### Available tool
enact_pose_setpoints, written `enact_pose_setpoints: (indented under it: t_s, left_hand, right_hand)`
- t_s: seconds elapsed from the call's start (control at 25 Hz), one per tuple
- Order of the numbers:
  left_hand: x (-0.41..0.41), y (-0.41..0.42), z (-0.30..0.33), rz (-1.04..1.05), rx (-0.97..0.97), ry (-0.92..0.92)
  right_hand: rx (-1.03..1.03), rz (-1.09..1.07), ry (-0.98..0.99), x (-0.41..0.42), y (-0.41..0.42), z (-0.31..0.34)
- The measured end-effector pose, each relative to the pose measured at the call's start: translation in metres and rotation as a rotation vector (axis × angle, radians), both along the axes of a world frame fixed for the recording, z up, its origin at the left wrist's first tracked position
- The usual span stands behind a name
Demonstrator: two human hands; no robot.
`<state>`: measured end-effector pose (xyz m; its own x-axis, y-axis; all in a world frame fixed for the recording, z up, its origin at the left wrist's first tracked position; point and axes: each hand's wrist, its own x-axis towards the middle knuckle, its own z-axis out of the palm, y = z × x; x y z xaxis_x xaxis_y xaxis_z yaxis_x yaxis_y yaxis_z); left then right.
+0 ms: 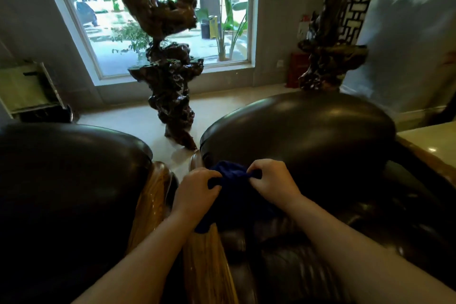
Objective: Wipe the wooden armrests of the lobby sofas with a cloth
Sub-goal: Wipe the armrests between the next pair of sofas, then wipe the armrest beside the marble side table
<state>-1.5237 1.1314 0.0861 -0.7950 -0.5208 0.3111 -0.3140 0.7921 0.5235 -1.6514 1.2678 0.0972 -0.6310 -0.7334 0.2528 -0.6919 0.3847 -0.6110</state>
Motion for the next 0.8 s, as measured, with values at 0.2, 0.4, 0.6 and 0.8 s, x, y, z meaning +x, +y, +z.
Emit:
enact_pose_setpoints:
  t_s: [0.2,0.4,0.6,0.8]
  left_hand:
    - [-0.028,0.109,0.072,-0.159,0.024,0.069]
    - [-0.078,0.250,0.120,-0.375,0.049,0.112]
    - [-0.126,0.405,0.134,-0.506,0.070,0.108]
    - [-0.186,0.540,0.140,-0.597,0.082,0.082]
  right_hand:
    - [0.013,-0.156,0.109,-0.005,0.125,0.083]
    - [0.014,-0.369,0.149,-0.023,0.285,0.127]
    - [0.083,-0.482,0.170,-0.051,0.445,0.149]
    - [0.139,-0.510,0.205,-0.094,0.584,0.163]
